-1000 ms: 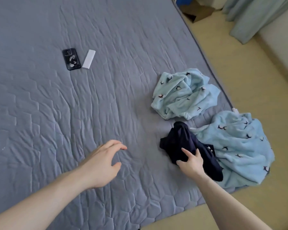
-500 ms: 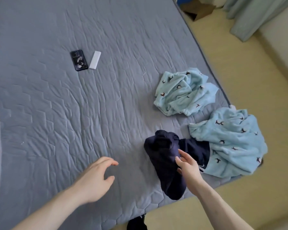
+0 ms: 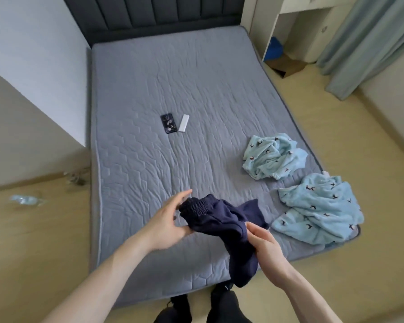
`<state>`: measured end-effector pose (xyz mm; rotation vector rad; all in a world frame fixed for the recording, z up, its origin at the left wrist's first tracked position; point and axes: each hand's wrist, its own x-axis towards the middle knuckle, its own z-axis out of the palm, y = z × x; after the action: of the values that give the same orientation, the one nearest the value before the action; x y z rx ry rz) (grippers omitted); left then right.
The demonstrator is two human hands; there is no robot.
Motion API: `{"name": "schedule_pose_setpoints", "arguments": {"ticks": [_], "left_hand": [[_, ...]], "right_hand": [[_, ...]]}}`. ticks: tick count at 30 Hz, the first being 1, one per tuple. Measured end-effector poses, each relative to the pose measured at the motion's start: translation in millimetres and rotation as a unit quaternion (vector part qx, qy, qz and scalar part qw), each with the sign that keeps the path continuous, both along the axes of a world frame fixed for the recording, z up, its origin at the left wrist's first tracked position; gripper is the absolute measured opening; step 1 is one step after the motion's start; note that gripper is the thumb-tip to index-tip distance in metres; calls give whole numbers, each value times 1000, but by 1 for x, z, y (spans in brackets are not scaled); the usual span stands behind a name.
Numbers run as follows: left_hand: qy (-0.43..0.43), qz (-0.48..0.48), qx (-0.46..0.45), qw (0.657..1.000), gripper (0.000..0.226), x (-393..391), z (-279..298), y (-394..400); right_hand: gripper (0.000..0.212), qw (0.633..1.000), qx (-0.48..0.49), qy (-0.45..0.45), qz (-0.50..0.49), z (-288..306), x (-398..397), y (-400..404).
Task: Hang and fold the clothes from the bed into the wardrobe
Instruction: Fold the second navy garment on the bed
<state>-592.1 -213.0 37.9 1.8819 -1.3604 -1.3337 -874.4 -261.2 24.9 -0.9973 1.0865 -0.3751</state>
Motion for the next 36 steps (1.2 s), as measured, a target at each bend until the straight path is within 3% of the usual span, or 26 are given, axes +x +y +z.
{"name": "schedule_pose_setpoints", "arguments": {"ticks": [2, 5, 7, 13, 16, 19, 21, 26, 32, 36], "left_hand": [[0, -1, -21, 1000, 74, 14, 25, 24], [8, -5, -50, 999, 51, 32, 50, 58], [16, 11, -58, 998, 38, 40, 64, 78], [-29, 69, -131, 989, 5, 48, 95, 106], [-93, 59, -194, 975, 17, 55, 113, 107], [-95, 27, -227, 969, 10, 54, 132, 109], [-63, 39, -239, 968, 13, 53, 143, 110], [-61, 71, -254, 963, 15, 62, 170, 114], [-123, 63, -181, 974, 22, 75, 169, 125], [-25, 153, -155, 976, 28, 73, 161, 123]], "right_hand": [[43, 1000, -9, -8, 22, 25, 14, 15], [27, 999, -30, -11, 8, 48, 35, 34], [27, 998, -68, 2, -1, 55, 48, 38], [30, 975, -160, 149, 33, 71, 78, 45], [18, 966, -192, 154, 84, 87, 87, 53], [56, 949, -252, 83, 170, 111, 105, 62], [65, 936, -274, 54, 213, 119, 123, 66], [29, 931, -337, 28, 135, 123, 147, 73], [49, 914, -374, 64, 145, 122, 152, 80], [48, 904, -397, 158, 31, 118, 149, 86]]}}
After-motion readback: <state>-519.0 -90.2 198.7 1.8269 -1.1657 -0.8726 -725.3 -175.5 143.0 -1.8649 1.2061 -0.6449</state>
